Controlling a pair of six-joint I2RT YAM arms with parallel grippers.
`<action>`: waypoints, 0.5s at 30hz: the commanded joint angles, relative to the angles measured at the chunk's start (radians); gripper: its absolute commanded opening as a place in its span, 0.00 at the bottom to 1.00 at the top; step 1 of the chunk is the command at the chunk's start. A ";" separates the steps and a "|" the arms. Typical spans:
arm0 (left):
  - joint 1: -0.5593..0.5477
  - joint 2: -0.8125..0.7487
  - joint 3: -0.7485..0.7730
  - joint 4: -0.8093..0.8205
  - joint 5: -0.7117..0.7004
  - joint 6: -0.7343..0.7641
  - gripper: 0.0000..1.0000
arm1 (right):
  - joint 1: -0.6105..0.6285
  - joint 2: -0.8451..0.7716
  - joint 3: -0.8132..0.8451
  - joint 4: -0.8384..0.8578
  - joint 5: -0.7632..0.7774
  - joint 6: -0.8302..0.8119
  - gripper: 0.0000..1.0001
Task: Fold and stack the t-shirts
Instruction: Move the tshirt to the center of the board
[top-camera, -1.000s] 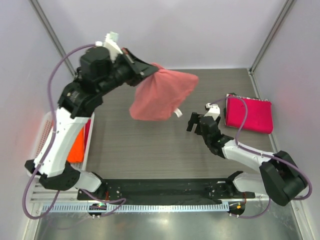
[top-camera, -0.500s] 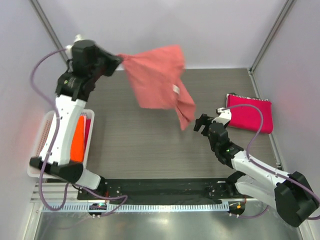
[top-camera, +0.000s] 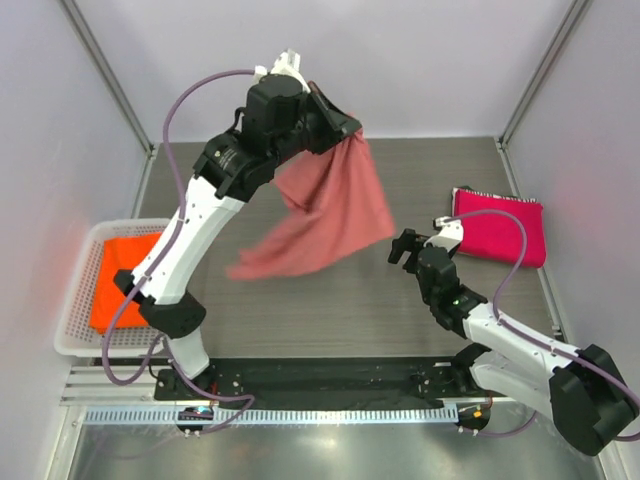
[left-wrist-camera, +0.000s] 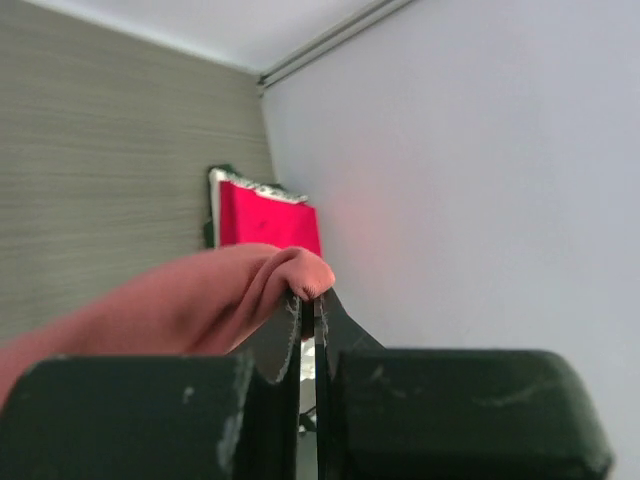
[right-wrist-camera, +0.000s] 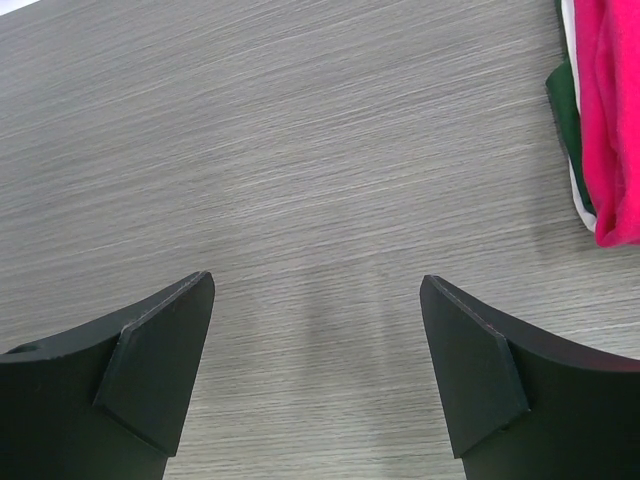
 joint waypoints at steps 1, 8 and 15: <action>0.003 0.005 0.240 -0.016 -0.008 0.036 0.00 | 0.004 -0.033 -0.005 0.043 0.052 0.000 0.89; 0.096 -0.219 -0.252 0.171 -0.061 0.001 0.00 | 0.004 -0.056 -0.018 0.046 0.052 0.011 0.89; 0.098 -0.415 -0.743 0.292 -0.084 -0.010 0.99 | 0.003 -0.059 -0.024 0.053 0.046 0.014 0.90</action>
